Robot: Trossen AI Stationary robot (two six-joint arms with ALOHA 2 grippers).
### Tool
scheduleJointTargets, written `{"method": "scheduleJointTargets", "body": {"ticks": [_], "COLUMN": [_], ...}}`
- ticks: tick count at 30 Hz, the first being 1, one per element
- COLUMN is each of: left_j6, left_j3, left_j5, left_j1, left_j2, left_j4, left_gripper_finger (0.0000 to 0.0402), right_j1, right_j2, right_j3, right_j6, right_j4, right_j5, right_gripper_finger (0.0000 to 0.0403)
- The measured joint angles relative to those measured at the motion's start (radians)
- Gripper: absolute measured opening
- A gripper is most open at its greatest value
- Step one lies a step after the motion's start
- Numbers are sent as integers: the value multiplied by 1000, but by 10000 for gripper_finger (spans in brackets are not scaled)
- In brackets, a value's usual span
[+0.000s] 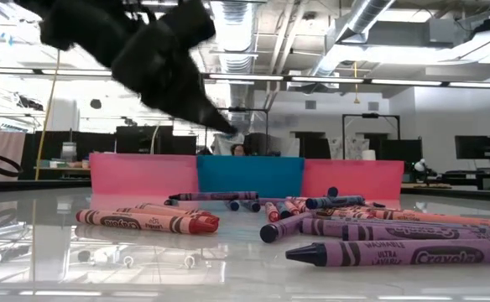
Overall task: Sort crayons
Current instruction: Put the blue crayon into the yellow bin
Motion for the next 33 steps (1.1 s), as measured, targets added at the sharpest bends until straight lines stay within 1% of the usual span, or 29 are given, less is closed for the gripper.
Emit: {"method": "scheduleJointTargets", "body": {"ticks": [2,5,9,12,14,17,19,21,25,27,28,33], "left_j6": [15,31,59,86,110,124,125,125,162,170,170,170], "left_j3": [-15,-56,-147,-222,-263,-306,-321,-325,-325,-325,-325,-325], "left_j5": [-55,-116,-119,-105,-77,-62,-61,-52,-3,17,17,13], "left_j1": [-14,-33,-49,-57,-58,-59,-59,-59,-59,-59,-59,-59], "left_j2": [-58,-153,-251,-286,-291,-284,-280,-280,-280,-280,-280,-280], "left_j4": [10,58,288,485,615,754,797,804,831,836,834,834], "left_gripper_finger": [11,11,11,14,15,15,16,16,17,17,17,17], "right_j1": [24,62,107,115,113,100,90,74,21,-14,-35,-120], "right_j2": [0,0,0,0,0,0,0,0,0,0,0,0], "right_j3": [0,-24,-95,-169,-226,-320,-384,-446,-550,-581,-590,-595], "right_j6": [42,98,177,258,280,257,197,126,2,-28,-31,-32], "right_j4": [-45,-61,-35,37,125,349,526,699,1035,1144,1178,1245], "right_j5": [77,151,236,257,257,257,254,252,190,111,60,-217], "right_gripper_finger": [133,133,133,133,133,133,133,133,133,133,133,133]}}
